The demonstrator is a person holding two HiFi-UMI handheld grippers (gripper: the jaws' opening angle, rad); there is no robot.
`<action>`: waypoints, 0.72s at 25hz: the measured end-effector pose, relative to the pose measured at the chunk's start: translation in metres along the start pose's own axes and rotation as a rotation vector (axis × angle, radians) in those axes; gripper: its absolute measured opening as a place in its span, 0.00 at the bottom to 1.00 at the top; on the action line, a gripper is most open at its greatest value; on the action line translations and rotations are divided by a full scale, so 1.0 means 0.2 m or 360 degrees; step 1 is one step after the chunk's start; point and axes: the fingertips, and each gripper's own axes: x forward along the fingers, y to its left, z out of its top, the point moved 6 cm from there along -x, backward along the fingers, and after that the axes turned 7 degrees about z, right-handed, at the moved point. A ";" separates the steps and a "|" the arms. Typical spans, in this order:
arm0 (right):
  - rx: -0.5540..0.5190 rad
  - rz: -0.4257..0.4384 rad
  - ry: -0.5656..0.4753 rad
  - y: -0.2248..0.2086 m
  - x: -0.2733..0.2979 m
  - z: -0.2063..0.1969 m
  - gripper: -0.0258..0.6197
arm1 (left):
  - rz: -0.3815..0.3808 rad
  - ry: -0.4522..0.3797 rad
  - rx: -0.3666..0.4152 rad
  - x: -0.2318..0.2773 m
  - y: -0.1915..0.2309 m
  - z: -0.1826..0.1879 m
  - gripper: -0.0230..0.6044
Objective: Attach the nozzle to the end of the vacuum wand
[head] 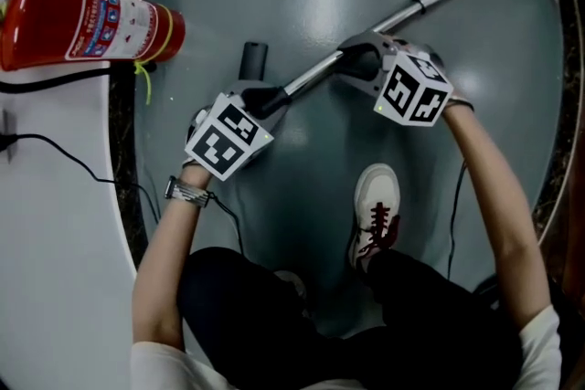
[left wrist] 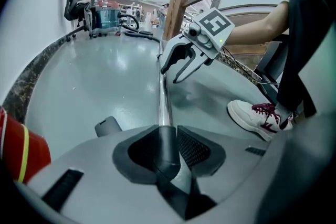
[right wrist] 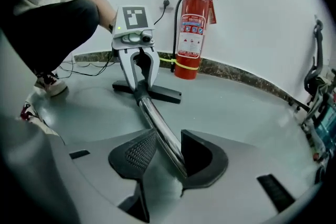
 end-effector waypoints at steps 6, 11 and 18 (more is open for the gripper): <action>0.0147 -0.0090 -0.0082 0.05 -0.16 0.01 0.14 | 0.0066 -0.0020 0.0164 -0.06 0.02 0.09 0.04; 0.0321 -0.0323 -0.0144 0.06 -0.36 0.01 0.12 | 0.0127 -0.0135 0.0242 -0.11 -0.01 0.21 0.04; 0.0420 -0.0534 -0.0130 0.17 -0.61 -0.01 0.10 | 0.0228 -0.0322 0.0293 -0.20 0.00 0.34 0.04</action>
